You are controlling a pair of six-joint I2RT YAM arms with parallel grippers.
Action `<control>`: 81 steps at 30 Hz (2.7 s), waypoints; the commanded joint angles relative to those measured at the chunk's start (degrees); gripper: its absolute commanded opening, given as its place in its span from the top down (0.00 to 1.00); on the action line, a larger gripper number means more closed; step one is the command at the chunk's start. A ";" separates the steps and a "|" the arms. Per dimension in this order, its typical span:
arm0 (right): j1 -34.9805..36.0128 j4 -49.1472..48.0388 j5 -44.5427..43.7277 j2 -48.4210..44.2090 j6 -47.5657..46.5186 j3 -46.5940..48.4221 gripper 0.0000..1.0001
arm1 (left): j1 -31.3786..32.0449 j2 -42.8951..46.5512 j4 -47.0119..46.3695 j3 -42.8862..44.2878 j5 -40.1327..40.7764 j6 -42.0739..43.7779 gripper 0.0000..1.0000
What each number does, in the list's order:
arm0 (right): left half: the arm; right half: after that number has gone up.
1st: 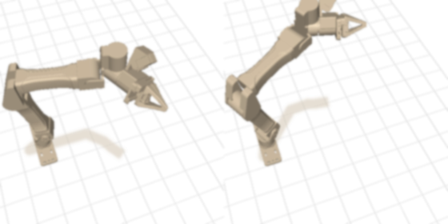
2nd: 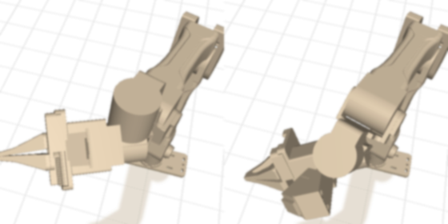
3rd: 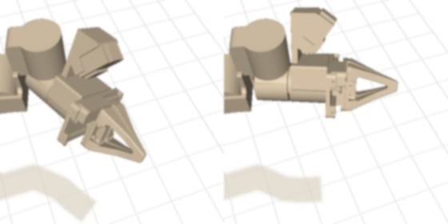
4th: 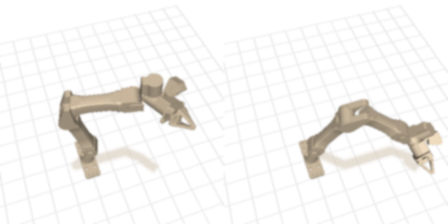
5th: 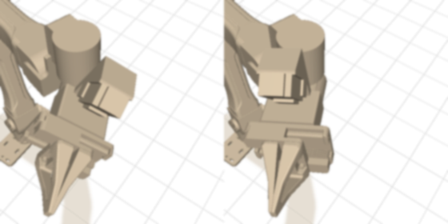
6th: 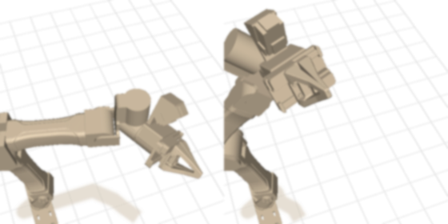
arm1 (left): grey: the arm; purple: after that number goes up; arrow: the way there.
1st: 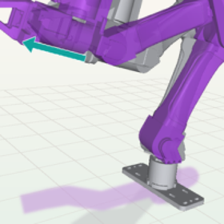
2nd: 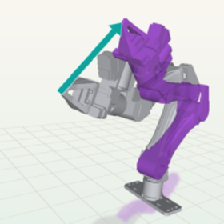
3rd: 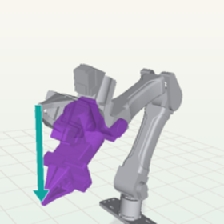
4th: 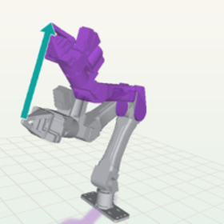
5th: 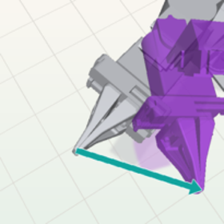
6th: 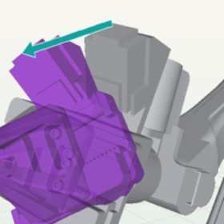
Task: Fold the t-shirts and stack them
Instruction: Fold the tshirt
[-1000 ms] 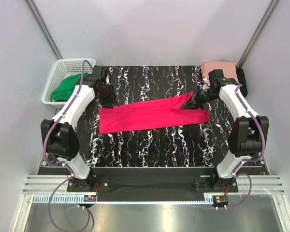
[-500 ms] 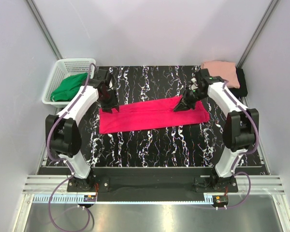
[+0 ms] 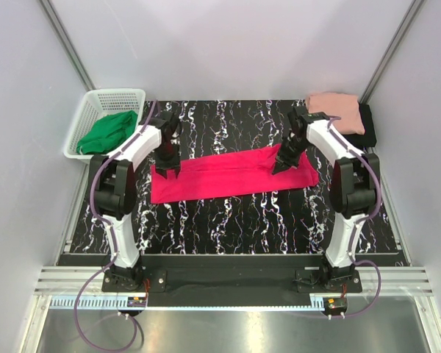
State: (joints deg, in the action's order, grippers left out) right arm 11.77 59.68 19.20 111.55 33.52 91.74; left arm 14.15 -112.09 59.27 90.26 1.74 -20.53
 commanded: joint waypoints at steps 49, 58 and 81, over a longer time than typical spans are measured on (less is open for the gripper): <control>-5.62 18.89 -23.16 34.70 -8.12 38.32 1.00 | -1.41 -0.94 -4.42 -15.37 -1.39 -2.23 1.00; -5.62 24.34 -20.00 42.17 -9.26 53.53 1.00 | 1.49 3.81 -4.51 -21.70 -4.64 -4.33 1.00; -5.00 18.63 -3.39 49.47 -4.07 64.88 1.00 | 16.86 5.31 -4.60 -23.90 -10.00 -9.79 1.00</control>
State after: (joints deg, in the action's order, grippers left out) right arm 6.00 79.05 14.13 158.45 28.51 155.46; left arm 29.26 -105.23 56.69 65.23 -5.15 -28.86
